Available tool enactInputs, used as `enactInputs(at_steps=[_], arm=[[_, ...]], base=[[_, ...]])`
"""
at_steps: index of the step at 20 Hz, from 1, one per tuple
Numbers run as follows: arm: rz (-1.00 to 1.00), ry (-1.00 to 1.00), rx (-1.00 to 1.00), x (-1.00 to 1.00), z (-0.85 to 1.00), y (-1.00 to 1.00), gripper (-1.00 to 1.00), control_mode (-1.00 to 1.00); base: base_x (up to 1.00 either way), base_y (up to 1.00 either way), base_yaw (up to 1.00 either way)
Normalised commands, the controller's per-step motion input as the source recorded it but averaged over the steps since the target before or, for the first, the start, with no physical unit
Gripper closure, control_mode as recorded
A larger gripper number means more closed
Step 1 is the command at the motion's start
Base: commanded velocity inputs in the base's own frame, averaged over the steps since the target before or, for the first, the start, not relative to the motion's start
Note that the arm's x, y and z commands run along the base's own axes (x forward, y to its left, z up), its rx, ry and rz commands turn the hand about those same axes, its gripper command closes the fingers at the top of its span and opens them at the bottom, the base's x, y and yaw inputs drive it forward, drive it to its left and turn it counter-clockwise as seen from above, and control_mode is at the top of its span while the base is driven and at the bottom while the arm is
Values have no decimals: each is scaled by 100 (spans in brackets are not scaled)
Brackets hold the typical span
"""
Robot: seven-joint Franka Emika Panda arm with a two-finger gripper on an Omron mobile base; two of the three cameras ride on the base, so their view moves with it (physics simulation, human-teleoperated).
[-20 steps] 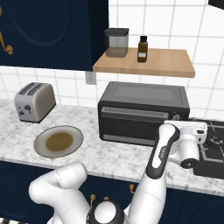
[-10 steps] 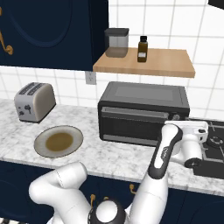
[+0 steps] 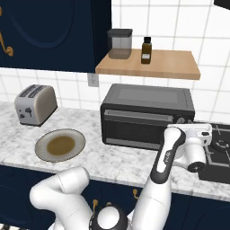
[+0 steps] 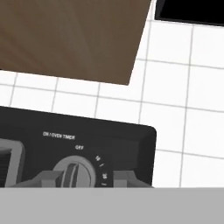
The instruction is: Pick up the kebab skewer and baguette bread, and place them inside the toaster oven. Close the toaster oven door and start by setting the timer.
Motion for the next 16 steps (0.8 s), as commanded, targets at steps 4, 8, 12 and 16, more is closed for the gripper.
enactInputs(at_steps=[4,8,12,16], arm=[[-14,0,-4,0,0,16,100,-100],[-2,0,0,9,0,30,100,-100],[0,0,0,13,3,16,100,-100],[1,0,0,5,6,23,100,-100]], base=[[0,0,0],[0,0,0],[0,0,0],[0,0,0]])
